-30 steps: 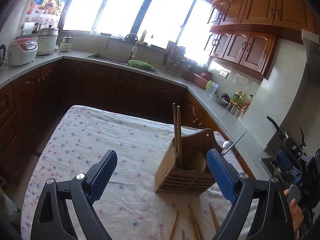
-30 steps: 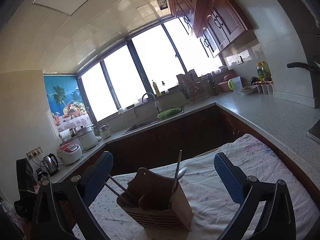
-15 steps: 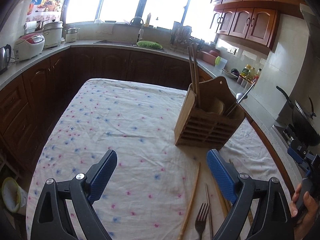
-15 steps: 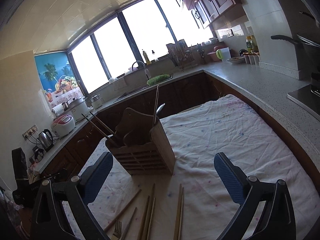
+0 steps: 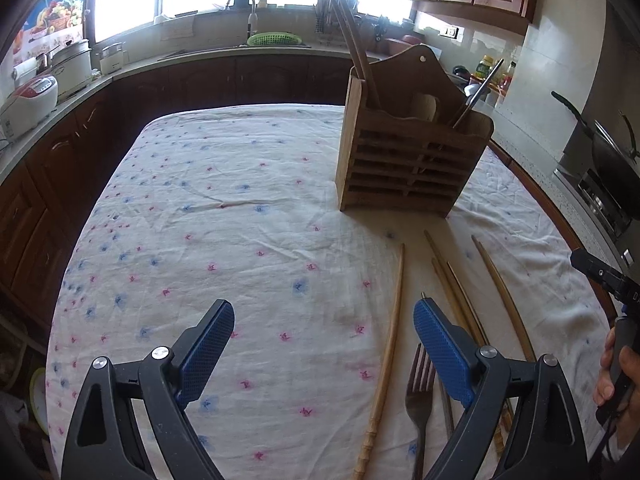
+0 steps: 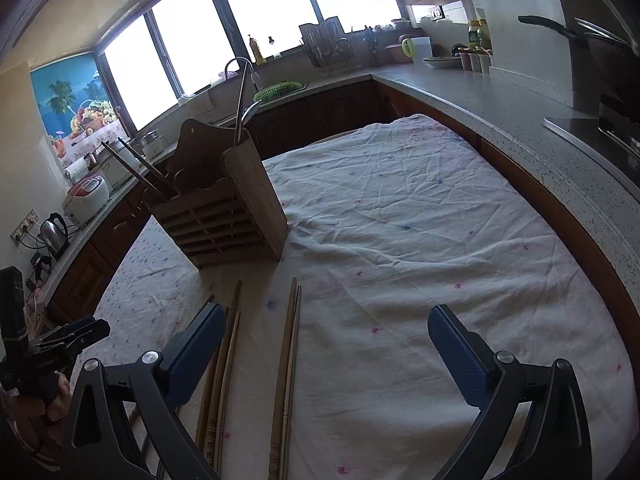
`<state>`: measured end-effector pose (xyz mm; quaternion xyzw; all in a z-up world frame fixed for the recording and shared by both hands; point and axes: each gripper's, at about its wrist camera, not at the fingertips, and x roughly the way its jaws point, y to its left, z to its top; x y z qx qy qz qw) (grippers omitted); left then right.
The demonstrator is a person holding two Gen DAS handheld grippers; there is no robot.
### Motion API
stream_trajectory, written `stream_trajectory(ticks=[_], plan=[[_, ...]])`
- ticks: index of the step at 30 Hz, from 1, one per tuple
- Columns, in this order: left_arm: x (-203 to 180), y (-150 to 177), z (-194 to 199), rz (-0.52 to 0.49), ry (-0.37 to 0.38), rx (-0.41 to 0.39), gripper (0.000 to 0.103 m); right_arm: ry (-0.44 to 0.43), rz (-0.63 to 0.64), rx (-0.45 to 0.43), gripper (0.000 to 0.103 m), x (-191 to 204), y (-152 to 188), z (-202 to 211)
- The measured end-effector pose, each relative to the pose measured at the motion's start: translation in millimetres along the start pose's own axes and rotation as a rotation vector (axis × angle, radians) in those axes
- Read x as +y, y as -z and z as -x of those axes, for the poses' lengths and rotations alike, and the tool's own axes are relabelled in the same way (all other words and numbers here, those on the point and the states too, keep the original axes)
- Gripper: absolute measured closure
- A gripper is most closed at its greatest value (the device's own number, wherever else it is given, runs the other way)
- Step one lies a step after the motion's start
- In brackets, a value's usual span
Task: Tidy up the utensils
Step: 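Move both grippers back toward the remaining chopsticks on the cloth, then grasp a chopstick with the right gripper while the left grasps a wooden chopstick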
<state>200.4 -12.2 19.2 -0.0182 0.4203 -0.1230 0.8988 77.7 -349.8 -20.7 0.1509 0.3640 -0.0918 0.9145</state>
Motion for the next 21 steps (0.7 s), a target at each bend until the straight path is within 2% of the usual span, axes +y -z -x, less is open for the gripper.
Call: stream_trajectory(ticks=[4,6,8,9,11,13,16,21], plan=[[-1.2,0.7,-12.4,-0.009,0.000,0.031,0.011,0.034,0.048,0.041,0.002,5.2,3.6,-12.5],[-3.1,0.9,-17.3,-0.019,-0.003,0.042,0.012,0.052,0.078,0.057,0.007,9.6,4.8,-19.0],[-5.4,0.8,-23.5,-0.030,-0.006,0.052,0.012,0.059,0.100,0.082,0.020,13.8,6.1,-27.4],[-6.6,0.3,-25.3,-0.034,-0.009,0.053,0.013,0.055,0.102,0.096,0.023,15.0,6.5,-32.5],[-9.4,-0.7,-30.3,-0.041,-0.014,0.059,0.013,0.052,0.104,0.125,0.041,17.3,7.5,-43.2],[-11.4,-2.5,-36.8,-0.045,-0.015,0.074,0.015,0.049,0.106,0.152,0.052,20.1,8.5,-53.8],[-15.4,-6.3,-48.2,-0.047,-0.008,0.101,0.020,0.049,0.118,0.187,0.059,25.9,9.2,-68.6],[-27.5,-15.8,-66.9,-0.075,0.006,0.128,0.022,0.078,0.157,0.236,0.071,33.1,7.9,-90.3]])
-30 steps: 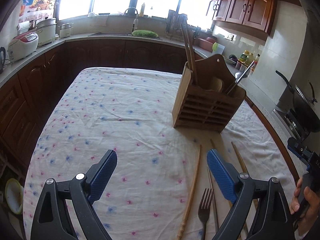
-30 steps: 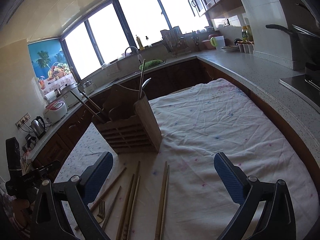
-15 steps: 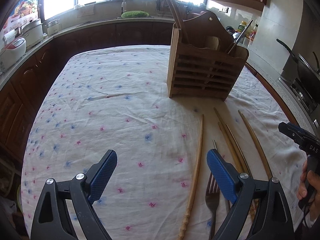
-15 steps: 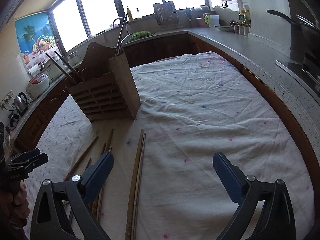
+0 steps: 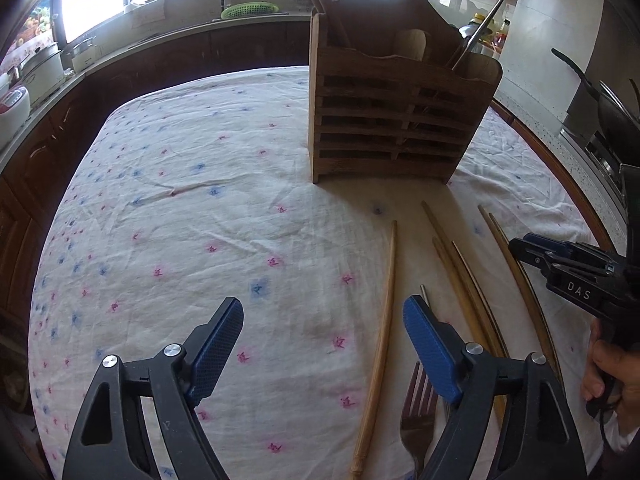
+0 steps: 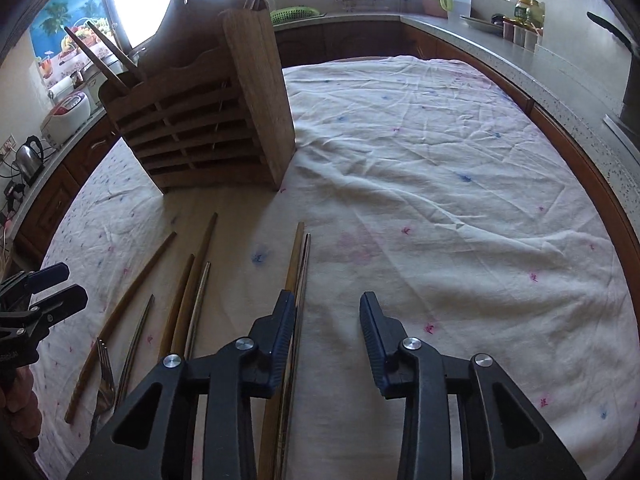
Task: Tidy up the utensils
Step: 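Grasp a chopstick with the right gripper while the left grasps a wooden chopstick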
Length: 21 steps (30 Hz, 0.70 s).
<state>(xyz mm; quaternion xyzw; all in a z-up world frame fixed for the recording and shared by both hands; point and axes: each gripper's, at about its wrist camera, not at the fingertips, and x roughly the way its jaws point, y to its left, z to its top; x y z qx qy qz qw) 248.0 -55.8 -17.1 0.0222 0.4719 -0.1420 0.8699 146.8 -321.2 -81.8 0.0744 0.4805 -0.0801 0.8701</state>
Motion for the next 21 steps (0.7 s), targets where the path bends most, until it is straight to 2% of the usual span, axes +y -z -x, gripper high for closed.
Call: stream_trajectory(ticks=[3,6,8,11,13,17,21], plan=[[-9.2,-7.2,-14.6,-0.036,0.004,0.022,0.027,0.025,0.032,0.020,0.071,5.5,-4.6,-5.9],[-16.7,-13.9,-31.4,-0.066,0.002,0.053,0.038,0.071,0.093,0.025,0.074,14.7,-7.5,-10.6],[-21.3,-18.0,-43.5,-0.084,0.007,0.080,0.044,0.069,0.091,0.027,0.077,14.3,-12.1,-13.7],[-31.9,-22.9,-52.7,-0.144,-0.024,0.069,0.047,0.070,0.088,0.025,0.081,13.1,-20.3,-19.7],[-34.1,-26.7,-56.7,-0.151,-0.011,0.072,0.055,0.069,0.094,0.020,0.082,13.9,-24.7,-23.7],[-37.0,-30.0,-62.4,-0.171,0.001,0.071,0.065,0.067,0.100,-0.001,0.086,14.5,-29.4,-28.9],[-29.4,-26.8,-61.4,-0.181,0.005,0.056,0.083,0.070,0.117,-0.015,0.091,17.9,-26.0,-28.2]])
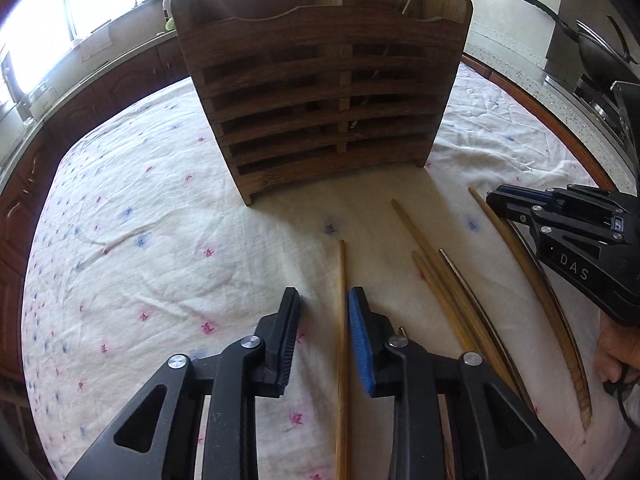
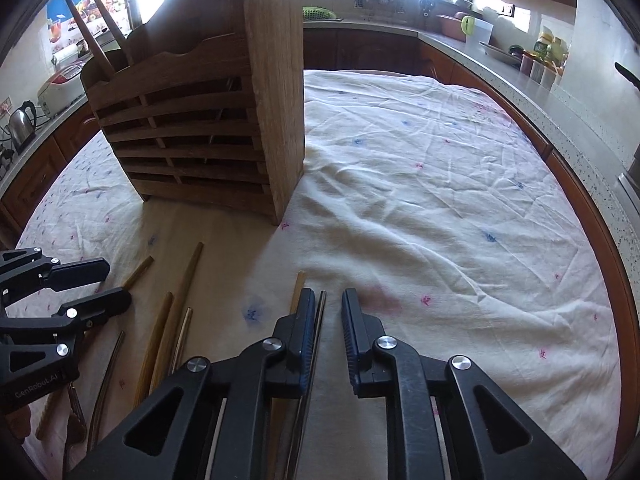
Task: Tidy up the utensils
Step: 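Grasp a chopstick with the right gripper while the left grasps a wooden chopstick, then lift both chopsticks and carry them toward the wooden holder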
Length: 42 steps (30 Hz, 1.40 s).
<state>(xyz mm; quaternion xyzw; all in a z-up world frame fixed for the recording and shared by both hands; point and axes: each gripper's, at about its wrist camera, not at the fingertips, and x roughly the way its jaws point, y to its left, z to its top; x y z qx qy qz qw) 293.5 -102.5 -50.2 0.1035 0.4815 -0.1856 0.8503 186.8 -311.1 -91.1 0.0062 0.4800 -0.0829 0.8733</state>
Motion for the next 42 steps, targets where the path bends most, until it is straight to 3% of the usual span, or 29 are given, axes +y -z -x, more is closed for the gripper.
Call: stream_trajectory(ticks=[2,9,17,24,35,42], plan=[[4.6,2.4,0.9,0.001,0.002,0.004,0.090,-0.005,-0.002,-0.001,0.095,-0.6,2.3,1.7],[7.7,-0.7,-2.8,0.027,-0.011,0.020,0.091,-0.034,-0.038,0.015,0.097,-3.3,7.5,7.7],[-0.1,1.1,-2.5,0.045,-0.013,0.011,0.099,-0.044,-0.059,0.003,0.098,-4.9,8.8,7.2],[22.5,14.2,56.3,0.120,0.046,-0.101,0.099,-0.146,-0.143,-0.043,0.099,-11.8,10.3,40.9],[70.3,51.3,180.0,0.254,0.136,-0.327,0.099,-0.240,-0.172,-0.284,0.099,-19.5,-3.3,161.3],[86.0,64.4,232.6,0.289,0.150,-0.440,0.099,-0.262,-0.176,-0.420,0.099,-24.8,-18.5,214.0]])
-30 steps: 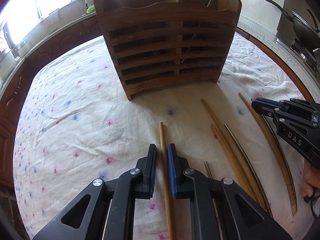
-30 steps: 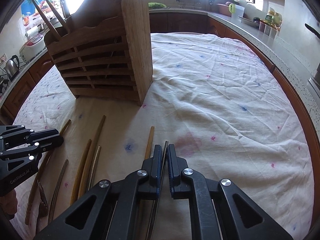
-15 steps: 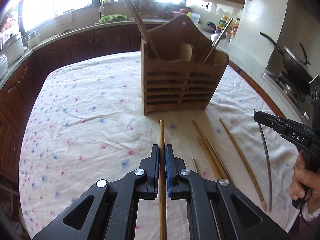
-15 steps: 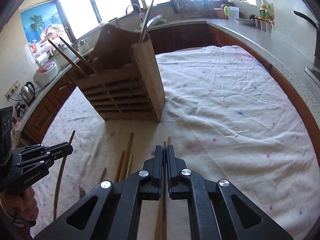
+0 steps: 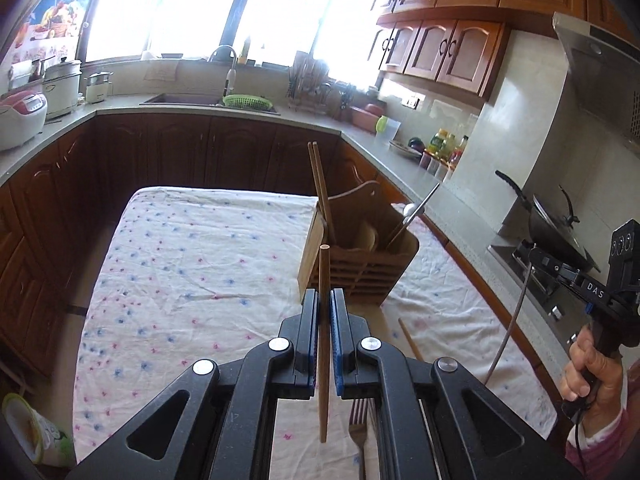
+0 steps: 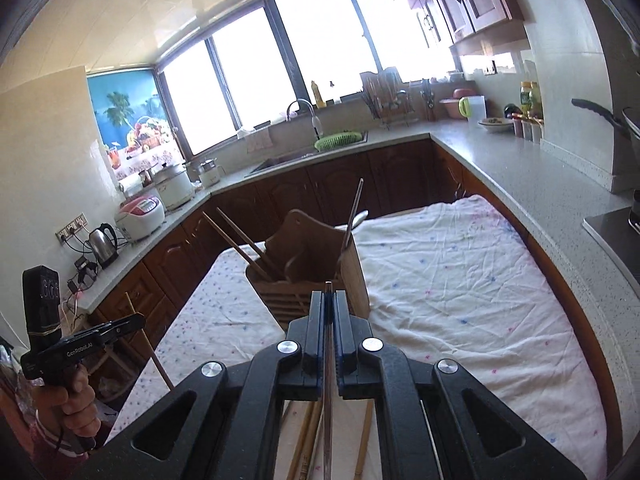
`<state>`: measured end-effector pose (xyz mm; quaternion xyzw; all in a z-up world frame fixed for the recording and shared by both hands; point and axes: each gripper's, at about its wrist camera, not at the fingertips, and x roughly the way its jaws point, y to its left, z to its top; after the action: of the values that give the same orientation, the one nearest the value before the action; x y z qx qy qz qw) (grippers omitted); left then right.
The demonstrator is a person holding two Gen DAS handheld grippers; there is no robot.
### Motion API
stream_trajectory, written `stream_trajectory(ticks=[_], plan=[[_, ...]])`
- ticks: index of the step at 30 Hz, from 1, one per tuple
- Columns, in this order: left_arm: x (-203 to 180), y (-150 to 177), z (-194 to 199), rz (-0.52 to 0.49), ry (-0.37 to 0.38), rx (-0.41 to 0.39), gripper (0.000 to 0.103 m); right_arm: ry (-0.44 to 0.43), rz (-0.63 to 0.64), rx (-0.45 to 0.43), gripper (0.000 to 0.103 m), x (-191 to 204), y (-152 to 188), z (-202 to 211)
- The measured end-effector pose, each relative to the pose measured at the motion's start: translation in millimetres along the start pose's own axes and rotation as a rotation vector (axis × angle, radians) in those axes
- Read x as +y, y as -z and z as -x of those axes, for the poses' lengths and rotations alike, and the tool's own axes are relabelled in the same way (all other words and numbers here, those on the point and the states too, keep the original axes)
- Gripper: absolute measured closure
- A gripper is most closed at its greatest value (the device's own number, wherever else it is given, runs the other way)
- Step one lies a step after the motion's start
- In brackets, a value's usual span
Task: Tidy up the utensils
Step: 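Lift both chopsticks and carry them toward the wooden holder, then lower both chopsticks into the holder and open both grippers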
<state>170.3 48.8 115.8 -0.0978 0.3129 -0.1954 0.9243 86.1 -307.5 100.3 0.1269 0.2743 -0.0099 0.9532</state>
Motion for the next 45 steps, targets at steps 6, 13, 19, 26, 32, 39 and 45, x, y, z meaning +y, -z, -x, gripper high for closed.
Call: stream_trajectory(ticks=[6,13,19,26,32,39,45], plan=[[-7.8,-0.9,8.8,-0.022,-0.010,-0.049,0.099,-0.006,0.000,-0.092,0.099,2.9,-23.2,8.5],[-15.6,-12.6,4.0,-0.028,-0.002,-0.092,0.099,-0.010,-0.019,-0.162,0.099,8.3,-38.1,-4.3],[-22.5,-37.8,6.7,-0.038,-0.002,-0.183,0.099,-0.008,-0.057,-0.260,0.099,11.5,-58.7,-15.8],[-29.5,-67.7,0.8,-0.026,0.009,-0.281,0.099,0.029,-0.066,-0.327,0.099,15.4,-90.0,-39.2],[-24.5,-80.3,-36.8,0.016,-0.012,-0.336,0.099,0.053,-0.134,-0.423,0.099,-2.3,-109.7,-58.5],[-18.5,-68.7,-104.8,0.089,-0.039,-0.334,0.099,0.089,-0.167,-0.470,0.099,-19.9,-99.3,-89.5],[-17.6,-46.1,-140.5,0.074,-0.048,-0.297,0.099,0.080,-0.164,-0.432,0.099,-27.5,-71.9,-112.9]])
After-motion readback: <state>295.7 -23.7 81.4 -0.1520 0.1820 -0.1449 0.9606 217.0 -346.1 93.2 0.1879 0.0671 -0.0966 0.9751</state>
